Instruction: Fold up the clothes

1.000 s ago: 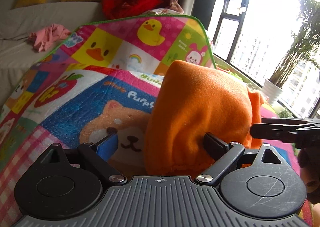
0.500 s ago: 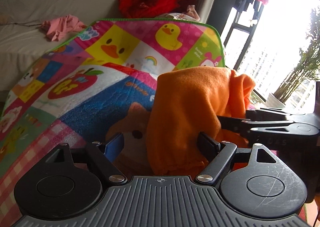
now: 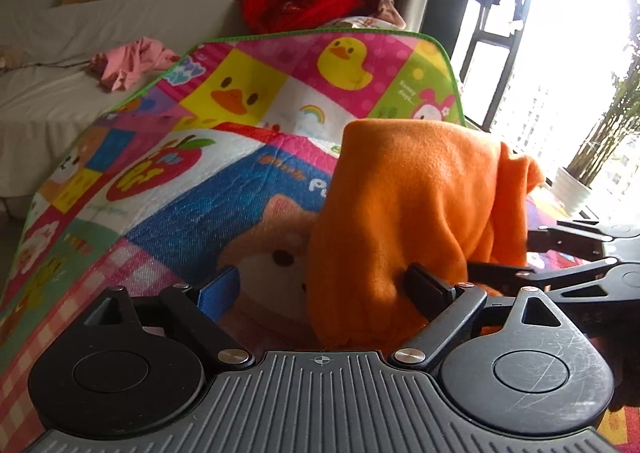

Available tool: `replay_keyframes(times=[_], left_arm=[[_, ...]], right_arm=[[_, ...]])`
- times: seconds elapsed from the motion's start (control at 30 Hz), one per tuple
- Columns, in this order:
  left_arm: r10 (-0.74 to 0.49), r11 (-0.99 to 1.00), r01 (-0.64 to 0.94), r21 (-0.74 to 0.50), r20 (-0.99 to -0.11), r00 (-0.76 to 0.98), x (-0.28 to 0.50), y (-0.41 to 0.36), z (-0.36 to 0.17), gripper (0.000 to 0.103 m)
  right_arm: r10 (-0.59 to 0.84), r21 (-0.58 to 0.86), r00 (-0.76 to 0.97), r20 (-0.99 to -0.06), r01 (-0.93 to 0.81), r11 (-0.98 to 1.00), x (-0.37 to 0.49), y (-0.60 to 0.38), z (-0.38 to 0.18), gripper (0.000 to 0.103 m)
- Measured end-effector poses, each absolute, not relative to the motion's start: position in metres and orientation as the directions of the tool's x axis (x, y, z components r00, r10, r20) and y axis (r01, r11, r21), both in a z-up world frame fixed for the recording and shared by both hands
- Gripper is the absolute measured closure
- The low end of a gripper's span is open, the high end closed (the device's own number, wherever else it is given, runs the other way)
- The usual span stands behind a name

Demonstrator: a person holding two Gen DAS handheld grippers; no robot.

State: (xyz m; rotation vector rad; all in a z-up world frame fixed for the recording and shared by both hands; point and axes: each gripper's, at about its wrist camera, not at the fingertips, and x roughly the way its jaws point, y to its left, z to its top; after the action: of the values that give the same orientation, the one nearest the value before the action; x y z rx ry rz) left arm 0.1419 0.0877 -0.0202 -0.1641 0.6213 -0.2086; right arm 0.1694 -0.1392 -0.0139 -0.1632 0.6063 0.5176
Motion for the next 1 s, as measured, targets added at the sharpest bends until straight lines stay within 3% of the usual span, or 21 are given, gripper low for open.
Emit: replay_keyframes(times=[0.17,0.4,0.6,0.77,0.83,1.0], left_arm=[[-0.211,0.976,0.148,-0.157,-0.556,0.804,0.142,0.081,-0.02,0.008],[-0.205,0.978,0.154,-0.137,-0.561,0.802,0.139,0.078,-0.02,0.008],[-0.246,0.969,0.187,-0.161,-0.559,0.792,0.134,0.078,-0.018,0.008],[-0.378,0.916,0.248,-0.316,-0.466,0.8,0.134,0.083,0.009,0.008],[-0.357,0.929,0.256,-0.269,-0.46,0.813,0.14,0.071,0.017,0.008],[-0.29,0.957,0.25,-0.15,-0.563,0.774,0.16,0.042,-0.003,0.008]], right_arm=[[0.419,-0.017,0.748,-0.514,-0.497,0.867,0.157,-0.161,0.01,0.021],[0.283,-0.073,0.873,-0.398,-0.338,0.938,0.194,-0.164,0.036,0.018],[0.114,-0.154,0.831,-0.544,-0.232,0.96,0.231,-0.167,-0.008,0.017],[0.082,-0.18,0.817,-0.571,-0.222,0.958,0.21,-0.183,-0.034,0.014],[0.096,-0.163,0.812,-0.576,-0.229,0.96,0.205,-0.187,-0.032,0.014],[0.144,-0.109,0.798,-0.585,-0.254,0.961,0.193,-0.198,-0.019,0.014]])
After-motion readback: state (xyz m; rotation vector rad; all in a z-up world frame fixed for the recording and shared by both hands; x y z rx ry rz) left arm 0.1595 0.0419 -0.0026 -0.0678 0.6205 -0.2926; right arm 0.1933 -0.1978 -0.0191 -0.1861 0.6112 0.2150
